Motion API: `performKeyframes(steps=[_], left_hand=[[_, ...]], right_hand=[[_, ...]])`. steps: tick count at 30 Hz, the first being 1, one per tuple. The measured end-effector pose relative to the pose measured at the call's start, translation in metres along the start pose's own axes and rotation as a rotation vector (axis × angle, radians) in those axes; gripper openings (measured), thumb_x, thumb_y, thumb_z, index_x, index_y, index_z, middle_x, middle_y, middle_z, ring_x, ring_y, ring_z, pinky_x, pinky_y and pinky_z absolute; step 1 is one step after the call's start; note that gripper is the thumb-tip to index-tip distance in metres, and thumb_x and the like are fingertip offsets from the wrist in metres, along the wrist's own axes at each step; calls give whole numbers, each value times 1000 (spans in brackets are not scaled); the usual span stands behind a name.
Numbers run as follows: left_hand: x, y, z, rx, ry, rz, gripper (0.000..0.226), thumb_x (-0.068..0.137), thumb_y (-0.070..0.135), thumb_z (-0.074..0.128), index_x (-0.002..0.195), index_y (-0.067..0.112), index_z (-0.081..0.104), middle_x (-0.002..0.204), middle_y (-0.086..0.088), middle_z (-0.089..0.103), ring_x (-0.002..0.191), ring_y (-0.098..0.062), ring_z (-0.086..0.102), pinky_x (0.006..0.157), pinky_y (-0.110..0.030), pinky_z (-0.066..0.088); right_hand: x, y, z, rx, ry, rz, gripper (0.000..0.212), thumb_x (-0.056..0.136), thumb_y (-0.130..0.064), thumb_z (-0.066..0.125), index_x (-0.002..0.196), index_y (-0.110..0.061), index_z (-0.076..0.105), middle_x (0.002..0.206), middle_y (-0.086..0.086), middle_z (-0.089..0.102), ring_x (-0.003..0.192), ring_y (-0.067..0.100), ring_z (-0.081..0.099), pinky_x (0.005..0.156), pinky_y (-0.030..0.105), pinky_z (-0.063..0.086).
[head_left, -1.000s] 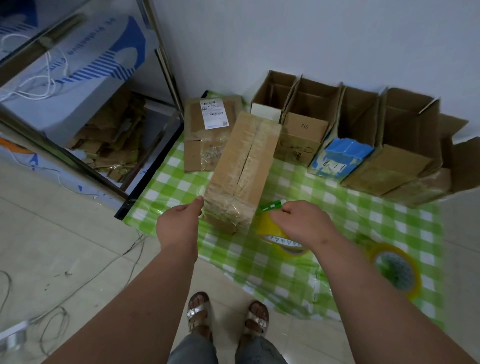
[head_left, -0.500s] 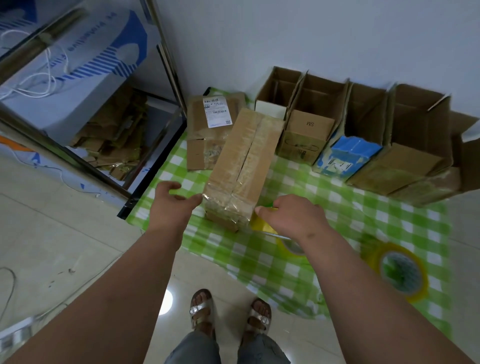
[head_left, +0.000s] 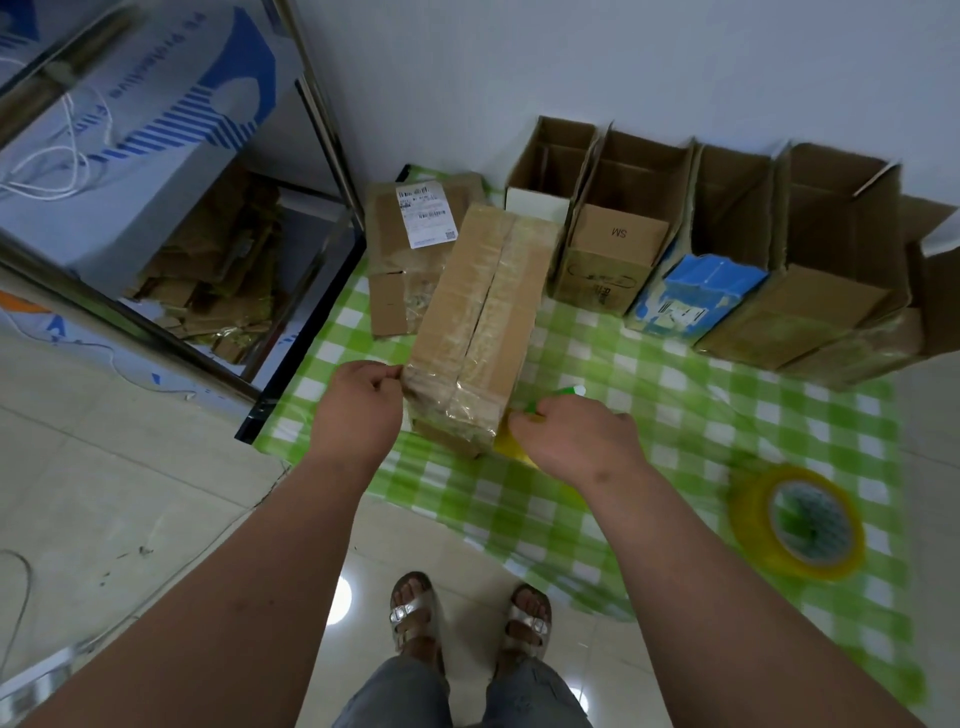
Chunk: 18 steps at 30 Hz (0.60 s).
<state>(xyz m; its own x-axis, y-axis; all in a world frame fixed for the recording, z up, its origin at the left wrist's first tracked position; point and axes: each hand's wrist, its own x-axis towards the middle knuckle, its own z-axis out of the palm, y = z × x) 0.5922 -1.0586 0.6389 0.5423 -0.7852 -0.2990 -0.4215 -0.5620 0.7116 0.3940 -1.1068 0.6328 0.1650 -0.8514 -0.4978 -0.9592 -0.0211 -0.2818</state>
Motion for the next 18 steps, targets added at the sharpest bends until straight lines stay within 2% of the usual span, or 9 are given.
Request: performKeyframes(steps=[2,3,5,7,9,11,13,15,18], left_hand=[[3,-2,-1,-102,-58,-79,22,98,22,47,95,33,66,74,6,56,63,-13,46,57,-27,37],[4,-2,-1,-117,-79,-104,19,98,26,48,87,32,61,68,7,48,61,-13,42,54,-26,33],[5,-4,-1,-102,-114,-105,27,99,34,48,74,26,53,67,9,42,60,-11,37,55,-25,29],[4,-2,-1,-94,-149,-89,34,102,40,46,71,30,57,71,13,47,64,-4,41,59,-24,34],[2,1,-1,-74,-205,-101,37,102,47,41,100,25,70,91,8,61,79,-9,51,73,-28,37],[-1,3,-2,44,-308,-160,62,101,59,28,132,16,60,126,-10,60,110,-26,54,85,-31,32],[-2,-1,-2,83,-379,-245,80,96,69,18,141,11,51,142,-16,50,125,-33,48,87,-33,31],[-1,-5,-1,38,-394,-284,83,94,72,19,145,12,46,146,-15,47,129,-33,45,91,-36,33],[-1,-12,-1,65,-253,-141,77,96,66,31,152,14,33,159,-9,29,144,-29,30,113,-41,30]], right_hand=[[0,-2,0,6,3,22,41,89,-53,35,68,-23,54,72,-5,55,70,16,48,88,45,31],[0,-3,0,6,4,33,40,89,-53,35,68,-24,54,72,-5,56,70,16,48,91,46,32],[0,-6,0,-4,16,46,39,89,-52,36,68,-24,54,72,-5,56,71,17,50,93,47,33],[-1,-10,0,-26,38,43,36,89,-51,37,71,-25,52,72,-6,55,75,20,53,91,45,33],[-1,-13,0,-21,75,35,28,89,-47,40,77,-24,51,70,-8,51,77,21,54,87,43,31],[-2,-17,3,29,132,17,17,89,-42,44,89,-25,46,71,-11,47,78,21,52,87,42,30],[-5,-20,10,76,212,-38,11,89,-33,47,98,-27,43,80,-9,48,81,21,51,90,42,30],[-10,-22,16,77,267,-105,12,89,-23,48,95,-30,40,91,-5,50,85,22,54,96,41,29],[-15,-22,17,63,282,-137,11,89,-24,49,92,-34,45,98,-5,47,85,22,54,104,41,24]])
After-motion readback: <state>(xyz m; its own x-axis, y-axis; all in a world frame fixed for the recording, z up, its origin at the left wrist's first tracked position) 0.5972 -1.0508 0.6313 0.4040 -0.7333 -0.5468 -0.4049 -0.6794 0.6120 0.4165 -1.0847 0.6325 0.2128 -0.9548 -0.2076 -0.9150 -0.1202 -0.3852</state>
